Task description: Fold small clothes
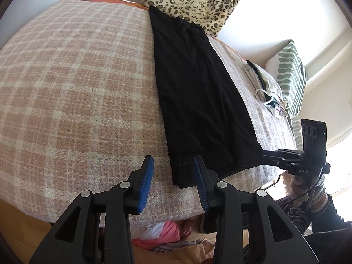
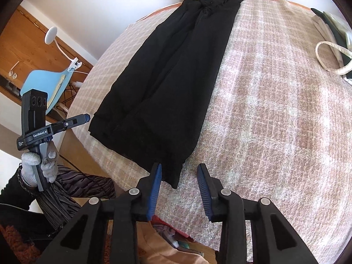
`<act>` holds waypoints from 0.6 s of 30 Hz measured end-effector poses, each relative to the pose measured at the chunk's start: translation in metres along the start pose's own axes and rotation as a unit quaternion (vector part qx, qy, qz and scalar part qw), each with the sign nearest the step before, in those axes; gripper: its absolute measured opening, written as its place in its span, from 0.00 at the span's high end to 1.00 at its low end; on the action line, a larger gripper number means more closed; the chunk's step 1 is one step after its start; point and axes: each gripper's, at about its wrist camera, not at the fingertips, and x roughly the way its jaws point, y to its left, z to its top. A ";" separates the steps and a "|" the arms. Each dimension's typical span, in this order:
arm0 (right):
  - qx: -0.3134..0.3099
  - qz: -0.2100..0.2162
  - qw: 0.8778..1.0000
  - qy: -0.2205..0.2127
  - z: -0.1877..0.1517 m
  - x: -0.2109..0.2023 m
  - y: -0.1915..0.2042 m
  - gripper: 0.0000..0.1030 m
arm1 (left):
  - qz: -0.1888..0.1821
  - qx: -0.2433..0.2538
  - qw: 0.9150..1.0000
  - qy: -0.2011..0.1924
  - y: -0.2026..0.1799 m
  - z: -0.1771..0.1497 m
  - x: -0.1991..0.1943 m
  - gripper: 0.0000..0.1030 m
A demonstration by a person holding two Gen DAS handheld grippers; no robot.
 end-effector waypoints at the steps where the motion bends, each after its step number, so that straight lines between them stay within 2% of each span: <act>1: -0.003 -0.002 1.000 0.000 0.001 0.002 0.002 0.67 | 0.010 0.015 1.000 0.002 -0.006 -0.001 0.002 0.66; 4: -0.003 -0.007 1.000 -0.001 0.000 -0.001 -0.002 0.71 | 0.047 0.064 0.997 0.003 -0.022 -0.004 0.010 0.66; 5: -0.003 -0.009 1.000 -0.001 0.000 -0.002 -0.003 0.73 | 0.049 0.078 0.996 0.004 -0.026 -0.004 0.013 0.66; 6: -0.002 -0.010 1.000 -0.001 0.001 -0.001 -0.002 0.74 | 0.050 0.089 0.995 0.004 -0.027 -0.006 0.016 0.75; 7: -0.005 -0.014 1.000 -0.002 0.000 -0.001 -0.002 0.76 | 0.051 0.100 0.994 0.003 -0.028 -0.007 0.018 0.89; 8: -0.010 -0.020 1.000 -0.002 0.000 -0.001 0.000 0.79 | 0.054 0.104 0.993 0.004 -0.028 -0.007 0.019 0.97; 11: -0.030 -0.048 0.998 -0.003 -0.002 0.001 0.004 0.91 | 0.042 0.074 0.996 -0.005 -0.016 -0.005 0.013 0.97; 13: -0.040 -0.059 0.997 -0.004 -0.002 0.002 0.007 0.93 | 0.044 0.060 0.997 -0.017 -0.009 -0.004 0.005 0.97; 16: -0.042 -0.055 0.998 -0.004 -0.002 0.001 0.005 0.92 | 0.038 0.062 0.997 -0.022 -0.008 -0.007 0.000 0.97; 18: -0.042 -0.040 0.998 0.000 -0.002 0.002 0.007 0.82 | 0.034 0.068 0.997 -0.017 -0.010 -0.010 -0.001 0.97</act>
